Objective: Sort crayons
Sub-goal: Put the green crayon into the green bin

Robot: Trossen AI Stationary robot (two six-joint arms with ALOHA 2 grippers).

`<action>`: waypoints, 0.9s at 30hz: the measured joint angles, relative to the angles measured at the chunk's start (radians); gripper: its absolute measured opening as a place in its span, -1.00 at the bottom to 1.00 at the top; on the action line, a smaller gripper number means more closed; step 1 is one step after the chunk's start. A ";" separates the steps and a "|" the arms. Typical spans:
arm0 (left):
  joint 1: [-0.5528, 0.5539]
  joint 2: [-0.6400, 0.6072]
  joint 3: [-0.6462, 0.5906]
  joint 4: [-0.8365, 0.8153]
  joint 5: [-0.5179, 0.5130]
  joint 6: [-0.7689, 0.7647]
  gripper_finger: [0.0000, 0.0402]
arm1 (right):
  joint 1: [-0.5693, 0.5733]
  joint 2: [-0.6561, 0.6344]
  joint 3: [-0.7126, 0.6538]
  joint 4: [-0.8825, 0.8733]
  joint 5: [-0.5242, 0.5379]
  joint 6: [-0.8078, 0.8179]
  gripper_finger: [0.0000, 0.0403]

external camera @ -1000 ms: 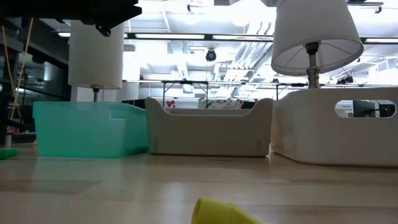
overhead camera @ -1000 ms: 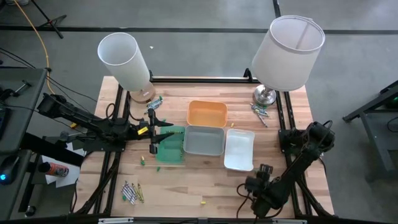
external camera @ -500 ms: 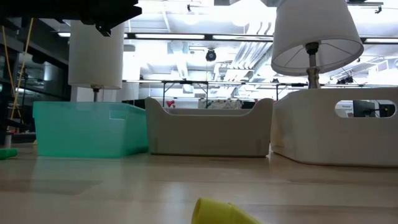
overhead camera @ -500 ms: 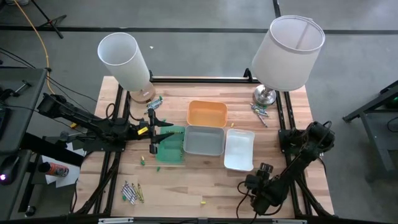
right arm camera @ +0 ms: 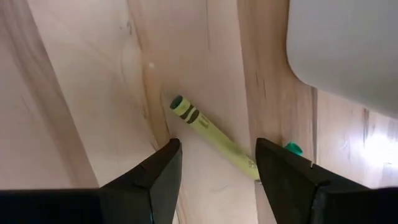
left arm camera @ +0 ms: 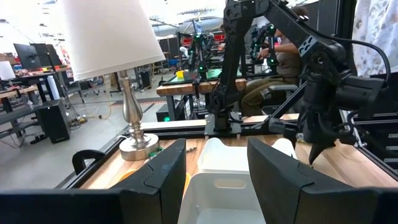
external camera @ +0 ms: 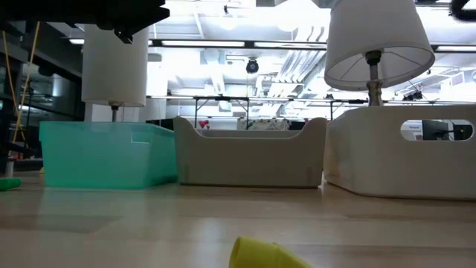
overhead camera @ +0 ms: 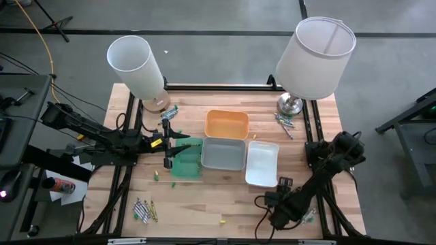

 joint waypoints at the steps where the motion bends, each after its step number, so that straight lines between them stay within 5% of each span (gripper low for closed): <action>1: 0.000 0.000 0.000 0.000 0.000 0.000 -0.22 | -0.004 0.000 0.000 0.003 -0.008 -0.009 -0.01; 6: 0.000 0.000 0.000 -0.001 0.000 0.000 -0.22 | -0.005 0.000 0.000 0.012 -0.023 -0.014 -0.14; 18: 0.000 0.000 0.000 -0.001 0.000 -0.001 -0.22 | -0.004 -0.001 0.001 0.036 -0.078 -0.017 -0.94; 27: 0.000 0.000 0.000 0.000 0.000 0.000 -0.22 | -0.005 -0.003 0.005 0.051 -0.130 -0.040 -0.98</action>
